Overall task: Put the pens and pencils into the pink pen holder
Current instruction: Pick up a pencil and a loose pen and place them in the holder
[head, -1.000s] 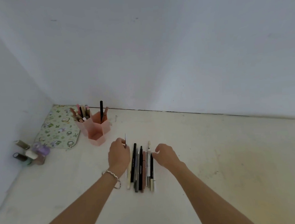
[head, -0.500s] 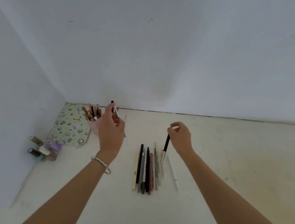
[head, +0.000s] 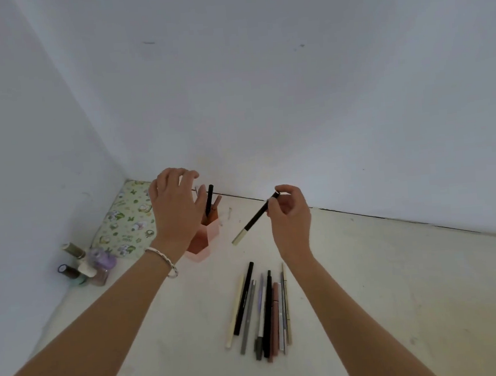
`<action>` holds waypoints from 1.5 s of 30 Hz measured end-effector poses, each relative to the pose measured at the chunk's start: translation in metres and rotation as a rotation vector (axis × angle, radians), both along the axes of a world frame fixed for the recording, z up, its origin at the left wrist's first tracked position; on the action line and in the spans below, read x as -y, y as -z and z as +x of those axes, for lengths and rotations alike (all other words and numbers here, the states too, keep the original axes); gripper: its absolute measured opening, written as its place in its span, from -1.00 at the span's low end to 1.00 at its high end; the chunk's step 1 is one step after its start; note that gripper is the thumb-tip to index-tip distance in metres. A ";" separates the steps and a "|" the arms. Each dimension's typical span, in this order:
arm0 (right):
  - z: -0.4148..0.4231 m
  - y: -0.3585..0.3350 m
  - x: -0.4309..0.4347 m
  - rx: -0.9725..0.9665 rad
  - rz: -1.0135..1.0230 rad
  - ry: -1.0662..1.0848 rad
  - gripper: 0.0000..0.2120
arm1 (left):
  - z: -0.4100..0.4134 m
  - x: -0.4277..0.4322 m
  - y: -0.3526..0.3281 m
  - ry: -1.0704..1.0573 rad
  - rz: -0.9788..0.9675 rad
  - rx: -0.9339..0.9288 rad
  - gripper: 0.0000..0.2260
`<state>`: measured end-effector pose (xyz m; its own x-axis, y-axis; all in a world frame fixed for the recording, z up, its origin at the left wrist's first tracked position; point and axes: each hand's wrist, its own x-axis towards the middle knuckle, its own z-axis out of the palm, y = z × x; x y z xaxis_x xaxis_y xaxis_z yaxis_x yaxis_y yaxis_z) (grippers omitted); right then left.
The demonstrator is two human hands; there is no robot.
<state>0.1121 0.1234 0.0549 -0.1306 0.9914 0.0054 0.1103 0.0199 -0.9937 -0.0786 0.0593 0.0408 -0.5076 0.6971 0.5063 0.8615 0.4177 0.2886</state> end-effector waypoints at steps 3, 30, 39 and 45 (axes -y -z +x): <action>-0.028 0.002 0.004 -0.043 0.088 -0.008 -0.81 | -0.007 0.009 -0.007 0.020 0.120 0.076 -0.77; 0.073 0.021 0.020 0.265 0.143 0.028 -0.65 | 0.124 0.076 0.087 0.069 -0.700 0.598 -0.81; 0.186 0.048 0.011 0.505 0.109 0.250 -0.64 | 0.141 0.045 0.039 0.103 -0.251 0.617 -0.70; 0.252 0.069 -0.014 0.928 -0.114 0.188 -0.55 | 0.200 0.017 0.004 0.294 -0.020 0.713 -0.70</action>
<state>0.3644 0.1379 -0.0145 0.1273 0.9848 -0.1186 0.8474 -0.1701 -0.5030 0.1209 0.0427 0.0373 -0.4985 0.8596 0.1124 0.5466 0.2110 0.8104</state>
